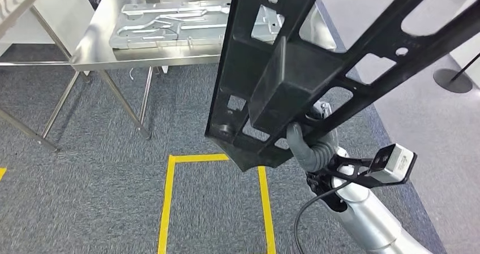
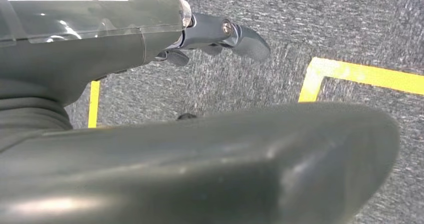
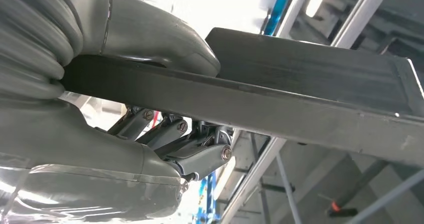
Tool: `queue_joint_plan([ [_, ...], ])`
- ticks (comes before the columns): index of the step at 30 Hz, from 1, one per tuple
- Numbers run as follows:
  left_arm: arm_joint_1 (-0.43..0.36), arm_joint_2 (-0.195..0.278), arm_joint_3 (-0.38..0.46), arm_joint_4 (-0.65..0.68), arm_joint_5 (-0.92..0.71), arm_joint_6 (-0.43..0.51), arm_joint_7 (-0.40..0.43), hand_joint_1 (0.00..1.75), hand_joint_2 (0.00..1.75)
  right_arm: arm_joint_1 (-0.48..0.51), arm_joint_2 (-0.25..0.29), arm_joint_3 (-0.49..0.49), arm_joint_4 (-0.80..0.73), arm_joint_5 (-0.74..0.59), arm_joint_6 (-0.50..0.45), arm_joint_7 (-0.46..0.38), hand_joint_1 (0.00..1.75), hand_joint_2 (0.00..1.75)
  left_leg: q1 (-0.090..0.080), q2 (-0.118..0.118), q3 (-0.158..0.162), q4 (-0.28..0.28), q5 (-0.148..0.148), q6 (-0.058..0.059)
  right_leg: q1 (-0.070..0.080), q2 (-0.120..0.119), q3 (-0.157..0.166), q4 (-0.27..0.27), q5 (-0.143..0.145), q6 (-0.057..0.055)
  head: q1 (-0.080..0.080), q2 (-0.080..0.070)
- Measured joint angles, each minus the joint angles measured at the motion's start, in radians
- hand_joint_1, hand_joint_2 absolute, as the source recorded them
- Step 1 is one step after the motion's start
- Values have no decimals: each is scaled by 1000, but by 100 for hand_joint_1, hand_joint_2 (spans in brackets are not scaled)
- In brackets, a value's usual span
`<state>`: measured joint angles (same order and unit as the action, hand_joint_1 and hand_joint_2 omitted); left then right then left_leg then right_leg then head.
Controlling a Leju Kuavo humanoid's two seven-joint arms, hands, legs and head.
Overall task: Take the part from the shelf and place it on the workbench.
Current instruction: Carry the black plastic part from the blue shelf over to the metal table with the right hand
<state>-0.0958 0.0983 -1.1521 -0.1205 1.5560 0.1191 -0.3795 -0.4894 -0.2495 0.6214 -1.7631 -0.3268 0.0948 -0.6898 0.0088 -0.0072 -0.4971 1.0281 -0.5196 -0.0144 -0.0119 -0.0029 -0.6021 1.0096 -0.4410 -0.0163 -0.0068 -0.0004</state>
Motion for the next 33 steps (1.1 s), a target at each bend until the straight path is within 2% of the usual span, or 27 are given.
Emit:
queue_joint_plan([
  [1,0,-1,0,0,0,0,-1,0,0,0,3,0,0,3,-1,-2,175,175,2,1,-22,41,-12,-4,0,-2,11,-1,-6,-6,0,0],
  [4,2,-2,0,0,0,0,-1,0,0,4,15,0,1,7,3,-5,175,175,3,2,-142,217,-76,-14,3,-3,37,-3,-30,-14,0,0],
  [5,4,-2,0,0,0,0,-1,0,0,6,19,0,1,7,5,-5,175,175,3,2,-174,247,-85,-14,5,-3,47,-3,-38,-15,0,0],
  [6,5,-2,0,0,0,0,-1,0,0,7,22,0,1,7,9,-5,175,175,3,2,-190,242,-74,-11,7,-2,59,-3,-47,-15,0,0],
  [7,5,-2,0,0,0,0,-1,0,0,8,25,0,1,7,12,-5,175,175,2,2,-188,202,-43,-6,8,-1,72,-3,-57,-14,0,0],
  [9,6,0,0,0,0,0,-1,0,0,9,30,0,1,7,14,-5,175,175,-5,3,-156,75,52,10,9,-2,99,-5,-77,-11,0,0],
  [10,6,0,0,0,0,0,0,0,0,9,31,0,1,8,15,-6,175,175,-10,4,-144,26,80,18,9,-1,108,-7,-84,-7,0,0],
  [11,6,1,0,0,0,1,0,0,0,9,33,0,2,9,15,-6,175,175,-16,5,-136,-3,96,24,8,-1,114,-13,-90,-2,0,0],
  [12,6,2,0,0,0,1,1,0,0,11,34,0,2,11,15,-6,175,175,-20,4,-135,-13,96,30,8,0,120,-13,-89,6,0,0],
  [14,7,3,0,0,0,1,2,0,0,15,36,-1,0,16,15,-6,175,175,-18,0,-113,-31,98,43,8,1,130,-7,-86,20,0,0],
  [15,7,3,0,0,0,1,2,0,0,17,37,-2,-1,20,15,-7,175,175,-15,-2,-98,-40,99,49,9,1,129,14,-87,24,0,0],
  [16,7,3,0,0,0,1,2,0,0,18,38,-2,-2,24,16,-7,175,175,-12,-3,-83,-45,97,53,8,1,115,46,-97,26,0,0],
  [17,5,3,0,0,0,0,2,0,0,19,38,-3,-2,28,16,-7,175,175,-11,-3,-73,-49,93,56,7,2,86,96,-116,28,0,0],
  [19,4,3,0,0,0,1,2,0,0,24,40,-3,-2,33,17,-7,175,175,-12,-4,-60,-49,79,59,5,3,1,212,-167,35,0,0],
  [20,4,3,0,0,0,1,3,0,0,26,41,-4,-1,34,18,-7,175,175,-12,-5,-53,-49,71,59,4,3,-36,247,-183,39,0,0],
  [21,5,3,0,0,0,1,3,0,0,27,42,-4,0,34,18,-7,175,175,-12,-6,-45,-49,63,58,3,3,-58,252,-180,41,0,0],
  [22,6,3,0,0,0,1,4,0,0,27,43,-5,0,34,18,-6,175,175,-12,-8,-34,-49,55,56,1,2,-61,219,-152,42,0,0],
  [24,6,2,0,0,0,1,5,0,0,27,45,-8,1,35,20,-5,175,175,-12,-10,-10,-49,36,51,1,3,-34,92,-49,36,0,0],
  [25,5,1,0,0,0,1,5,0,0,26,46,-9,2,35,22,-5,175,175,-12,-11,-2,-49,27,47,4,2,-21,37,-12,32,0,0],
  [26,4,0,0,0,0,2,6,0,0,26,48,-10,2,35,24,-4,175,175,-12,-12,2,-50,20,41,7,2,-13,5,11,27,0,0],
  [27,3,0,0,0,0,3,6,0,0,26,50,-11,3,35,25,-3,175,175,-11,-12,5,-47,16,35,10,3,-11,-8,17,21,0,0],
  [28,3,-1,0,0,0,3,7,0,0,27,52,-11,3,36,25,-3,175,175,-11,-12,9,-45,13,28,12,3,-8,-11,9,15,0,0],
  [30,3,-2,0,0,0,4,7,0,0,28,56,-12,3,38,28,-3,175,175,-9,-9,6,-19,9,18,9,4,10,-17,6,2,0,0],
  [31,2,-3,0,0,0,4,7,0,0,29,59,-12,3,39,29,-5,175,175,-8,-7,-10,14,4,14,7,4,21,-20,1,-4,0,0],
  [33,1,-5,0,0,0,5,6,0,0,36,65,-12,3,46,33,-6,175,175,-3,-2,-81,135,-26,5,6,3,43,-24,-14,-9,0,0],
])
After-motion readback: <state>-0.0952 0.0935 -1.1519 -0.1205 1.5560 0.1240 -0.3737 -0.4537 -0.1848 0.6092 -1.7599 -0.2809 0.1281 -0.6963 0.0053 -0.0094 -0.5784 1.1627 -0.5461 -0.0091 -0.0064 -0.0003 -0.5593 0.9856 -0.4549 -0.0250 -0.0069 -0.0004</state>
